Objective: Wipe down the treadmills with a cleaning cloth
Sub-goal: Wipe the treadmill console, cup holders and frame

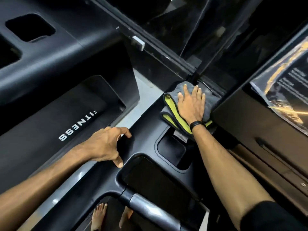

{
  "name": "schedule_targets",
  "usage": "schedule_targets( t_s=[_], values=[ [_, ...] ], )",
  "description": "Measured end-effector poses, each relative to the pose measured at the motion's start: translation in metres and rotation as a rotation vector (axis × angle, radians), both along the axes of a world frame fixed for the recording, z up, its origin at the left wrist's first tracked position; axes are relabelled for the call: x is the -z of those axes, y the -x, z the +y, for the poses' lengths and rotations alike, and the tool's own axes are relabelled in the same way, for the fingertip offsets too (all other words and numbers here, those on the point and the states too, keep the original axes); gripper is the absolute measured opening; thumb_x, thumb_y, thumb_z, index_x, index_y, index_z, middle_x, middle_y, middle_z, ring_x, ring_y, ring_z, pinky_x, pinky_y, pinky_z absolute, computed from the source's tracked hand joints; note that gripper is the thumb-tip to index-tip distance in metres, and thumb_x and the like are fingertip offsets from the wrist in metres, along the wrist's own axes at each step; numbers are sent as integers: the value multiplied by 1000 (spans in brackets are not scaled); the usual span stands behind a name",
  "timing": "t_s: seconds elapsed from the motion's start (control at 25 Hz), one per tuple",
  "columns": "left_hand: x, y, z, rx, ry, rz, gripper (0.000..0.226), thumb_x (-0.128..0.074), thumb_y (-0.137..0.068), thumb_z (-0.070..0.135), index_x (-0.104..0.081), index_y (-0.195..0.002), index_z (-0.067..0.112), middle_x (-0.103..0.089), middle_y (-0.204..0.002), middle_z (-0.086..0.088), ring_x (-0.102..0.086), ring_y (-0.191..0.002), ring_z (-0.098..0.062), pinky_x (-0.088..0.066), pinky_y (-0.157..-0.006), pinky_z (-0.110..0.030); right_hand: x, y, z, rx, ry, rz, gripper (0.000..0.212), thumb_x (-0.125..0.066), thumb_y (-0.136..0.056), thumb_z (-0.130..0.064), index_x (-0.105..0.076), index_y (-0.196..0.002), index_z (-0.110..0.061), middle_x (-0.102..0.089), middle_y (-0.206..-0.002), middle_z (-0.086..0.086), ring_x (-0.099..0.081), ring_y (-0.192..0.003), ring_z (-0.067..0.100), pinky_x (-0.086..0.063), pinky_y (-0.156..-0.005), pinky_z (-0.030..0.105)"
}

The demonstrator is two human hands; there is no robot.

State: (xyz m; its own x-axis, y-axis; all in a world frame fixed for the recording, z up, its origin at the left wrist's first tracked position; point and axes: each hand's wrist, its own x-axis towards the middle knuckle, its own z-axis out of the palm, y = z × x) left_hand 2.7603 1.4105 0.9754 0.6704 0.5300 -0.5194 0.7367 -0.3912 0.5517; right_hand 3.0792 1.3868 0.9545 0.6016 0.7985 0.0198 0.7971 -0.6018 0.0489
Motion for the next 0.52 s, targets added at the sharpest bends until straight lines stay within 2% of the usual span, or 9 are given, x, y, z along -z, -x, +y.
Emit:
schedule_targets(
  t_s=[0.12,0.24,0.36,0.44,0.52],
  values=[
    [0,4,-2,-76,80,-28,92,-98,-50,26,-53,-129,43,-56,-118,8,-56,-99,-16,-50,-93,-38,6,6,48,-134,111,-16,57,-33,-103,-49,-43,-151,-20,-28,-161,21,-20,-151,35,-7,-124,50],
    [-3,7,-4,-115,127,-40,90,-97,-54,30,-52,-130,47,-48,-123,12,-55,-109,-16,-42,-105,-43,11,25,86,-305,362,-76,59,-36,-96,-55,-65,-130,-16,-55,-143,14,-42,-137,33,-18,-119,50],
    [4,22,-9,-93,-40,30,90,-90,-56,55,-48,-136,49,-36,-143,10,-49,-119,-13,-29,-111,-41,21,58,108,-420,610,27,71,-34,-92,-72,-64,-130,-20,-59,-141,8,-51,-131,29,-27,-110,44],
    [12,35,-20,-207,-77,0,93,-87,-56,63,-46,-138,46,-29,-150,7,-42,-133,-16,-22,-111,-40,26,84,109,-491,726,87,76,-35,-90,-77,-59,-137,-23,-54,-148,6,-50,-134,29,-33,-107,42],
    [17,41,-31,-312,-134,-26,102,-83,-54,69,-40,-143,42,-27,-153,6,-38,-138,-16,-20,-111,-39,29,106,102,-543,786,118,79,-36,-88,-79,-54,-142,-25,-48,-153,4,-46,-139,28,-32,-110,43]
  ],
)
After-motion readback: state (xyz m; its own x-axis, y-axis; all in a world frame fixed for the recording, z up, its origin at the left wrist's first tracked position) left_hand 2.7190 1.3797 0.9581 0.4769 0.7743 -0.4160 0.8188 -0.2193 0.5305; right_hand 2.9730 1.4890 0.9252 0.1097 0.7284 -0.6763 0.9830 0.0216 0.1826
